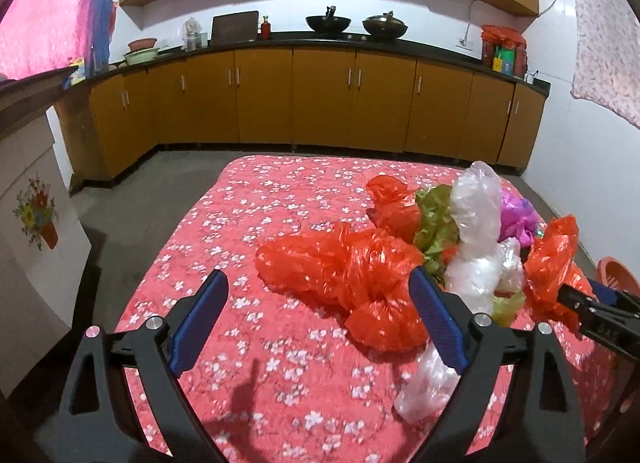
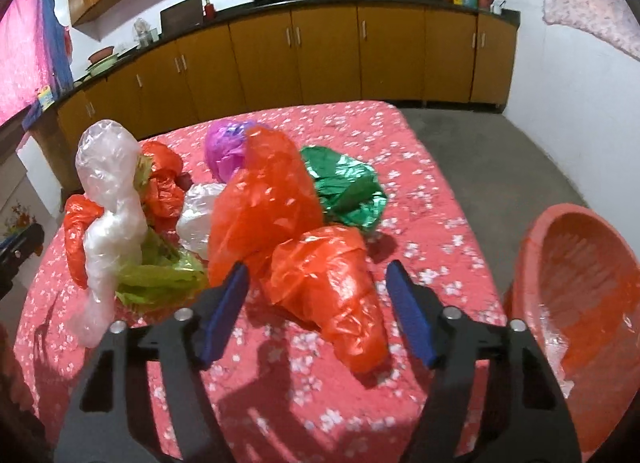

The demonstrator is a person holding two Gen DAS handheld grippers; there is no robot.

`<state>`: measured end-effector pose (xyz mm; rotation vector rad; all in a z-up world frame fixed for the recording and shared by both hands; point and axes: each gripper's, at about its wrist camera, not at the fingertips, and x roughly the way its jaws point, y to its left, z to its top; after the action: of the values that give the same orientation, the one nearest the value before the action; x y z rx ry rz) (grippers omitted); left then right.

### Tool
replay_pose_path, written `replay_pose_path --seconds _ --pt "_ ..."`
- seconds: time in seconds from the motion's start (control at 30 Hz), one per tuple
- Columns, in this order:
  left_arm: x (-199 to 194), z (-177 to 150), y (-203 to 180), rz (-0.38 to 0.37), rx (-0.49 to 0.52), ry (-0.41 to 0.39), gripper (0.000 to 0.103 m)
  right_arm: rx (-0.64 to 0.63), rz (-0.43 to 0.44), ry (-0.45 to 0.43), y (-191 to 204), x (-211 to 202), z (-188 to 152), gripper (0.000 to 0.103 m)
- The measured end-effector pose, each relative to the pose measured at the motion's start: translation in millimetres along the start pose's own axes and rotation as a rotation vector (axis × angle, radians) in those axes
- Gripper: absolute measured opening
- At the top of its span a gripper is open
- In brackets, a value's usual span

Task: Collect trash
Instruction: 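Grasp the red bag with the left tool while the right tool grasps an orange bag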

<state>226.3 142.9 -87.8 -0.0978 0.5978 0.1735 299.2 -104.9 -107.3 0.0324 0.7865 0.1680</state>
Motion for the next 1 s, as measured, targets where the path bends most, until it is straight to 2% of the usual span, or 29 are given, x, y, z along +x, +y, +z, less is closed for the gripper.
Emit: replay_pose_path --seconds 0.03,0.07,0.23,0.3,0.47,0.6,0.67,0.73,0.83,0.93,1.0 --pt "1.4 -0.4 -1.4 -0.002 0.000 0.003 0.091 -0.005 0.004 0.009 0.9 1.9 1.1 0.050" --pt "3.4 0.0 -2.5 -0.004 -0.002 0.006 0.091 -0.010 0.006 0.022 2.5 4.5 1.3 0.046" --pt "10.2 3.1 -10.5 -0.023 -0.008 0.017 0.091 -0.004 0.015 0.025 2.0 4.1 -0.4 0.031" --pt "12.5 4.0 -13.2 -0.026 -0.009 0.023 0.091 -0.002 0.020 0.023 2.0 1.9 -2.4 0.028" --pt "21.9 6.8 -23.1 0.002 0.001 0.055 0.088 0.000 0.029 0.017 -0.3 -8.3 -9.3 0.027" --pt "36.7 6.3 -27.8 0.032 0.011 0.112 0.068 0.007 0.026 0.018 -2.0 -12.8 -12.4 0.027" --pt "41.8 2.2 -25.8 0.021 -0.001 0.143 0.062 0.012 0.026 0.016 -3.8 -15.7 -13.7 0.027" --pt "42.2 -1.3 -25.4 0.007 -0.005 0.153 0.045 0.014 0.026 0.014 -5.9 -17.9 -14.8 0.027" --pt "38.8 -4.7 -24.6 -0.007 0.008 0.150 0.029 0.018 0.026 0.009 -8.8 -21.1 -16.5 0.027" --pt "32.5 -3.6 -20.6 -0.018 0.015 0.140 0.020 0.021 0.026 0.005 -11.5 -27.1 -18.9 0.027" --pt "26.2 -2.9 -15.2 -0.020 0.020 0.130 0.018 0.023 0.026 0.002 -12.7 -31.6 -20.6 0.027"
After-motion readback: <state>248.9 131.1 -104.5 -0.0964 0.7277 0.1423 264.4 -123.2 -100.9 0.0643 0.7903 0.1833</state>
